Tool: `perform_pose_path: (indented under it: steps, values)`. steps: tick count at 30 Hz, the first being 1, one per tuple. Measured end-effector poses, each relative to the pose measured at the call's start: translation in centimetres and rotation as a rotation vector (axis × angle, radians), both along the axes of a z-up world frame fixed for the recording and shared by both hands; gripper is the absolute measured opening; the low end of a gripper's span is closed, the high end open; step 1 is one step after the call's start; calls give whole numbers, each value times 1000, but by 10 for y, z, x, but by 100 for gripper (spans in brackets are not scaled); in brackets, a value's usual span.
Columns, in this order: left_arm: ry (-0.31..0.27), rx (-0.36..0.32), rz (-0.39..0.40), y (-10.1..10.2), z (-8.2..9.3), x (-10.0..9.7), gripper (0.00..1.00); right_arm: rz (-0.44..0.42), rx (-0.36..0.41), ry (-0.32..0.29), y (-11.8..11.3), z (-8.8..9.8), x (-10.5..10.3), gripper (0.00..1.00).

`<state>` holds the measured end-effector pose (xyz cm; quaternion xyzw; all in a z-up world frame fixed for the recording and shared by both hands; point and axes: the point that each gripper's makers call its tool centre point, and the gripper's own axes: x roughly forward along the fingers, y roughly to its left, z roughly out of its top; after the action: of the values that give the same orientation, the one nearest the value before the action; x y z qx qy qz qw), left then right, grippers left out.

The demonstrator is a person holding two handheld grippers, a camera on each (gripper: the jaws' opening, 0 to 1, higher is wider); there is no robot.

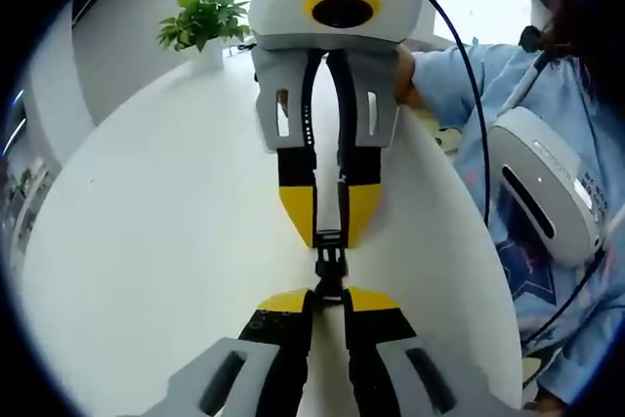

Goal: Snap the two parts of the plastic buckle together until the buckle closes and remains connected.

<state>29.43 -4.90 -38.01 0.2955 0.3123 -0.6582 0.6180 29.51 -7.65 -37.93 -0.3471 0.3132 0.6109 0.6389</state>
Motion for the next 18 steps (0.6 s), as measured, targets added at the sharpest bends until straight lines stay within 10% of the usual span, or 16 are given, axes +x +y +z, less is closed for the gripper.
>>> perform_pose_path:
  steps: [18]
  values:
    - [3,-1,10,2,3,0,12,-19,12,8,3,4,1,12]
